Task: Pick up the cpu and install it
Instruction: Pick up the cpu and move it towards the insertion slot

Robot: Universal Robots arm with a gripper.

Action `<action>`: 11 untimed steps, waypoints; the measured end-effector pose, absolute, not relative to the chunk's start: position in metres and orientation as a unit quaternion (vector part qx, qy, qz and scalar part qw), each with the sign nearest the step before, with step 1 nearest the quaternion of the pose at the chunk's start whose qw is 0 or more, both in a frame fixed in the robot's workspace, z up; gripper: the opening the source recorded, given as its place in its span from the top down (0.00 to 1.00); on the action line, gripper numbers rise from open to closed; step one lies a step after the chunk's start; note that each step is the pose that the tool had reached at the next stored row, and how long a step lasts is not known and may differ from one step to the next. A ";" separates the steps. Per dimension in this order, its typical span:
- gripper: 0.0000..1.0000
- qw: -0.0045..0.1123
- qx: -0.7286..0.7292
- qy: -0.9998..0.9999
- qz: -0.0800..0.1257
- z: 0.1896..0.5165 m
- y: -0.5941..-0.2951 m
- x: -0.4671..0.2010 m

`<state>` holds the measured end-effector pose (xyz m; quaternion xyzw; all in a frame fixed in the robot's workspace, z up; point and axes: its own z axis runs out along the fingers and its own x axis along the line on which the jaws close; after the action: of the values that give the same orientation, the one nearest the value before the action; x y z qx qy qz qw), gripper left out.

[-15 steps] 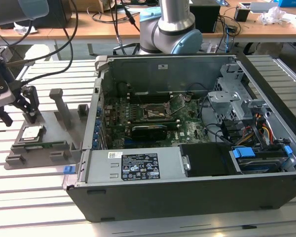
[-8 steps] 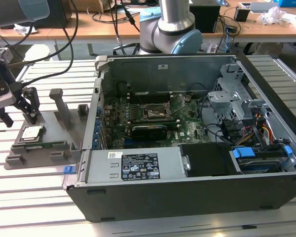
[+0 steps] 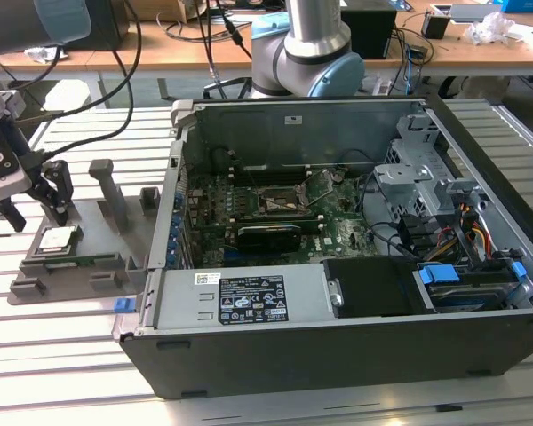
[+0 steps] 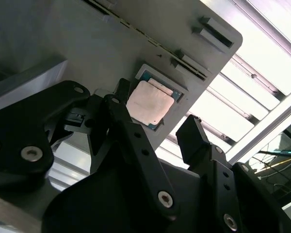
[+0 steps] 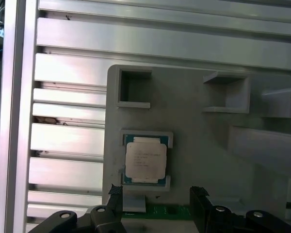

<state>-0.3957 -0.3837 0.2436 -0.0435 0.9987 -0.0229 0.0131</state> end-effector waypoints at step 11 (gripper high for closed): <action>0.34 0.013 -0.044 0.999 -0.023 0.238 -0.384 -0.396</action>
<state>-0.3958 -0.3837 0.2375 -0.0435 0.9987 -0.0229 0.0130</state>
